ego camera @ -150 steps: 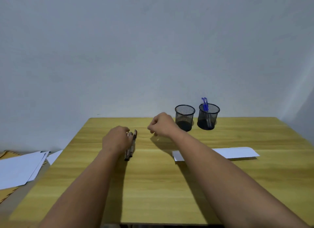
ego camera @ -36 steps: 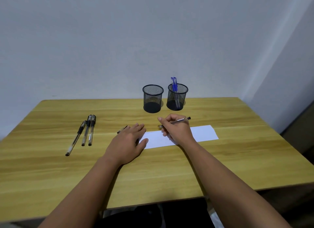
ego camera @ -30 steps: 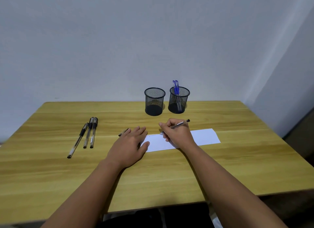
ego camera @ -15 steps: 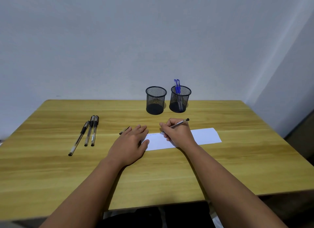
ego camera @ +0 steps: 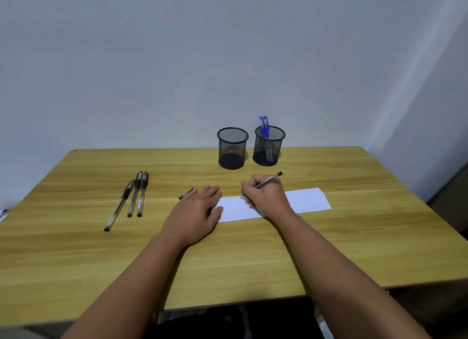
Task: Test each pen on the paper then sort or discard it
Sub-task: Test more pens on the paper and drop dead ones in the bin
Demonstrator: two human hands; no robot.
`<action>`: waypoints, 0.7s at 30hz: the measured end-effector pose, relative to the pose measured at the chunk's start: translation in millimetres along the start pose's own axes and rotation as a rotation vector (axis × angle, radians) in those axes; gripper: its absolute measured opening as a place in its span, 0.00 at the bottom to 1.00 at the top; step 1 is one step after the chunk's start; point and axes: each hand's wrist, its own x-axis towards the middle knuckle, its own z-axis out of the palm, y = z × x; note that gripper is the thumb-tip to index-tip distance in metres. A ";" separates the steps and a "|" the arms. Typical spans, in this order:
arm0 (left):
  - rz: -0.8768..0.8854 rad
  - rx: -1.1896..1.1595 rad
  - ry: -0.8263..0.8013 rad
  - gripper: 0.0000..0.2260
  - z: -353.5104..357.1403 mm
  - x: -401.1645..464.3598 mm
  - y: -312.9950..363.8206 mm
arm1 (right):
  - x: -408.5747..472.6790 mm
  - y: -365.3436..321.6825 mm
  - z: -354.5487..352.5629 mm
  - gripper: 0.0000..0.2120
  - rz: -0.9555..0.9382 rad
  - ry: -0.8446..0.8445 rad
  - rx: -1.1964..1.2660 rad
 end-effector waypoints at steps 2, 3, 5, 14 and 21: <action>-0.002 0.000 -0.004 0.22 -0.1 0.0 -0.2 | -0.5 -0.9 -1.1 0.17 -0.003 0.007 0.054; -0.003 -0.001 -0.005 0.22 -0.1 0.1 -0.2 | -1.0 -1.4 -1.6 0.18 -0.009 0.007 0.078; -0.001 -0.004 -0.005 0.22 -0.2 0.2 -0.1 | -2.0 -2.7 -2.1 0.17 -0.034 0.000 0.072; 0.004 0.000 -0.001 0.22 -1.3 -0.1 0.1 | -1.1 1.0 0.3 0.17 0.005 -0.001 0.066; 0.001 -0.011 0.003 0.21 -1.9 -0.3 0.6 | -1.7 1.2 1.2 0.16 -0.002 -0.035 0.076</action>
